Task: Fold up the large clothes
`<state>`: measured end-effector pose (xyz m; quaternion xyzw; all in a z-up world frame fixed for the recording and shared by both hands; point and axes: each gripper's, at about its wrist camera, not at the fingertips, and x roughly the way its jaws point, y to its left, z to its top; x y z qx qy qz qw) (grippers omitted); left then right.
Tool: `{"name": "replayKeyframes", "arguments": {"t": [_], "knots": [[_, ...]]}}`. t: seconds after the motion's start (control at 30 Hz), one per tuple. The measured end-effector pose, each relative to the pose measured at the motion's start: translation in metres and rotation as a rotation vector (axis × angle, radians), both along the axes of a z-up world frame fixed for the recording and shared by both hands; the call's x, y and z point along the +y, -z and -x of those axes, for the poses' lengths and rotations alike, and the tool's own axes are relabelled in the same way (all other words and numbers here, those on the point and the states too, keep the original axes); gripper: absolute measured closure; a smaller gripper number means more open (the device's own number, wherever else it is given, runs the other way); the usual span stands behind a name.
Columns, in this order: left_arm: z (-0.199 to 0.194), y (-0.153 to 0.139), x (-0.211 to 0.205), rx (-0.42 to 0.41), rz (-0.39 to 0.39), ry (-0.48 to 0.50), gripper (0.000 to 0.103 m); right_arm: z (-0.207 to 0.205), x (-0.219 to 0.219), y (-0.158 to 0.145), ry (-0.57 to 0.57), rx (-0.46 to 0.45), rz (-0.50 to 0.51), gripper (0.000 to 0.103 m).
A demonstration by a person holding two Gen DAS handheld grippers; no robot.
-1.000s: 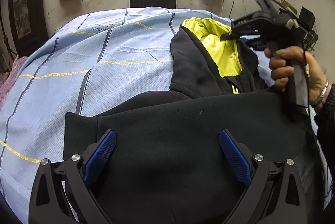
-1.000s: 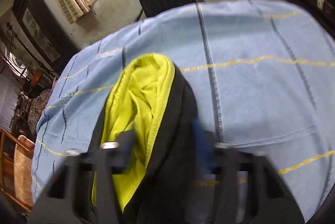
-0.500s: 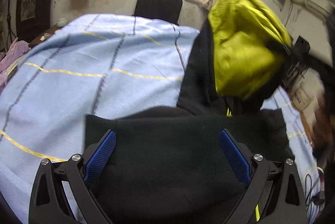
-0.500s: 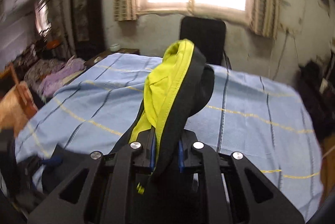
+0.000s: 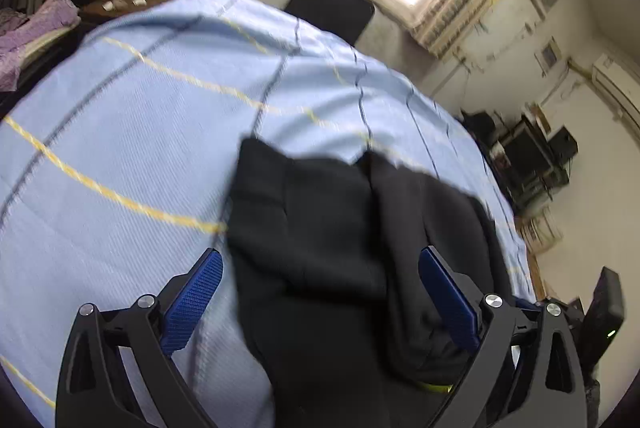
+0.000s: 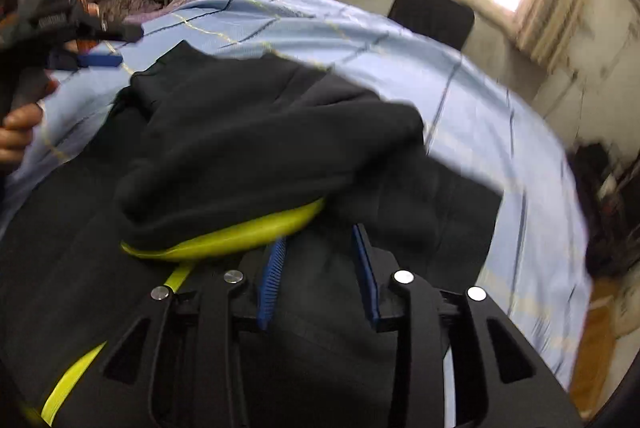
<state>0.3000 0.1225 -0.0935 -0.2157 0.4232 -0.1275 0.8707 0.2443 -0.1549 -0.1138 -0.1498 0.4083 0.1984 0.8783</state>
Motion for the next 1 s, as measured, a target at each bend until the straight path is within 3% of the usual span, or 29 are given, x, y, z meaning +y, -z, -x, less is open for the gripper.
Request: {"name": "replayKeyframes", "arguments": {"t": [0.07,0.13,0.2,0.27,0.33,0.4,0.43,0.5,0.53,0.57,0.67,0.8,0.87,0.9,0.93,0.97,1.0], "knots": [[0.003,0.001,-0.009,0.002,0.0,0.036,0.004,0.015,-0.02,-0.015,0.022,0.011,-0.148,0.061],[0.005,-0.002,-0.025,-0.009,-0.017,0.077,0.004,0.035,-0.04,-0.037,0.066,-0.044,-0.292,0.045],[0.006,0.001,-0.038,-0.007,-0.037,0.112,0.004,0.059,-0.065,-0.063,0.072,-0.187,-0.513,0.013],[0.003,0.007,-0.048,0.009,-0.05,0.133,0.004,0.087,-0.093,-0.079,0.105,-0.419,-0.771,0.011],[0.001,0.013,-0.058,0.024,-0.06,0.15,0.004,0.095,-0.109,-0.086,0.156,-0.545,-0.894,0.011],[0.0,0.016,-0.065,0.024,-0.079,0.158,0.004,0.083,-0.107,-0.086,0.131,-0.451,-0.908,0.025],[0.001,0.018,-0.069,0.023,-0.092,0.161,0.004,0.07,-0.103,-0.083,0.145,-0.363,-0.876,0.027],[0.001,0.02,-0.072,0.027,-0.102,0.17,0.004,0.032,-0.084,-0.064,0.246,-0.096,-0.685,0.027],[0.001,0.021,-0.073,0.031,-0.103,0.176,0.004,0.018,-0.08,-0.049,0.28,0.014,-0.652,0.027],[0.001,0.022,-0.073,0.034,-0.103,0.18,0.004,0.004,-0.08,-0.027,0.29,0.131,-0.698,0.027],[0.0,0.023,-0.074,0.042,-0.086,0.191,0.004,-0.018,-0.076,0.001,0.289,0.257,-0.748,0.027],[-0.011,0.034,-0.076,0.091,-0.053,0.203,0.005,-0.041,-0.055,0.015,0.263,0.334,-0.774,0.025],[-0.013,0.033,-0.081,0.069,-0.073,0.21,0.018,-0.051,-0.043,0.019,0.248,0.355,-0.761,0.025],[-0.014,0.033,-0.084,0.065,-0.07,0.234,0.035,-0.054,-0.038,0.021,0.243,0.354,-0.743,0.027],[-0.014,0.033,-0.087,0.061,-0.091,0.232,0.04,-0.058,-0.029,0.022,0.233,0.355,-0.711,0.033],[-0.012,0.032,-0.088,0.05,-0.112,0.225,0.044,-0.057,-0.023,0.025,0.219,0.37,-0.695,0.052],[-0.01,0.03,-0.09,0.037,-0.147,0.224,0.059,-0.06,-0.02,0.026,0.208,0.386,-0.689,0.06]]}}
